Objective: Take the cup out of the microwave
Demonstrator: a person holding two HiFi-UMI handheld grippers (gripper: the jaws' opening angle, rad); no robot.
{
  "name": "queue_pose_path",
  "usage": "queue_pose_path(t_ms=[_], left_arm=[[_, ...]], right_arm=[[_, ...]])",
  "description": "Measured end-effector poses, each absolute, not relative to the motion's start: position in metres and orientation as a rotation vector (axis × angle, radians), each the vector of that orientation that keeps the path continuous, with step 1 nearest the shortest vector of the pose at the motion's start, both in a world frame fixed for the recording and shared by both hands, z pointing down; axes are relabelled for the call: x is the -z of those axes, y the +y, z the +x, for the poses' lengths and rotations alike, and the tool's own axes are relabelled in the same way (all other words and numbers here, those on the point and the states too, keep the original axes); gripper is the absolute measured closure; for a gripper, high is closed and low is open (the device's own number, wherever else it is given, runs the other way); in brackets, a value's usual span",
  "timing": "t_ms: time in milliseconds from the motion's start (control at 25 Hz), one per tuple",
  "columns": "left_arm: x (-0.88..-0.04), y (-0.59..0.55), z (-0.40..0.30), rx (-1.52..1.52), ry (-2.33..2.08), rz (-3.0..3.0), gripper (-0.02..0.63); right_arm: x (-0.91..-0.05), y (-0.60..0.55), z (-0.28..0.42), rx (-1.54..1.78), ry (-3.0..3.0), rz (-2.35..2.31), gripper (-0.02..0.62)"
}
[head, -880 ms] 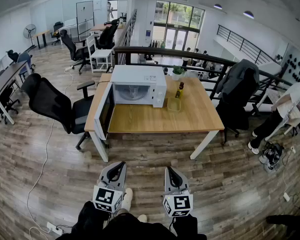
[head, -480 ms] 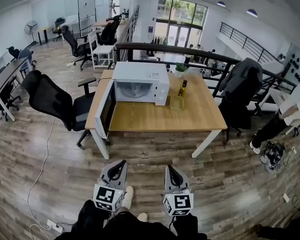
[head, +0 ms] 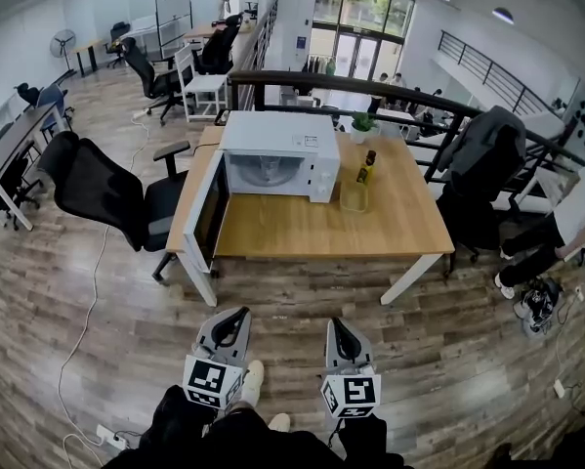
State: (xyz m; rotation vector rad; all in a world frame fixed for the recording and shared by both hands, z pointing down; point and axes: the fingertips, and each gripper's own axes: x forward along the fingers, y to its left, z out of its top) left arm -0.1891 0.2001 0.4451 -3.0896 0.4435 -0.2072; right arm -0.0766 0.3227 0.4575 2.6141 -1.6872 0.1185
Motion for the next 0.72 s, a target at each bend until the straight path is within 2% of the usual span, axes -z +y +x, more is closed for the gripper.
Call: queue_pose_path(t_ms=[720], left_arm=[[-0.419, 0.029, -0.091, 0.193, 0.395, -3.092, 0.581]], right_arm=[[-0.429, 0.150, 0.017, -0.109, -1.655, 2.632, 0.580]])
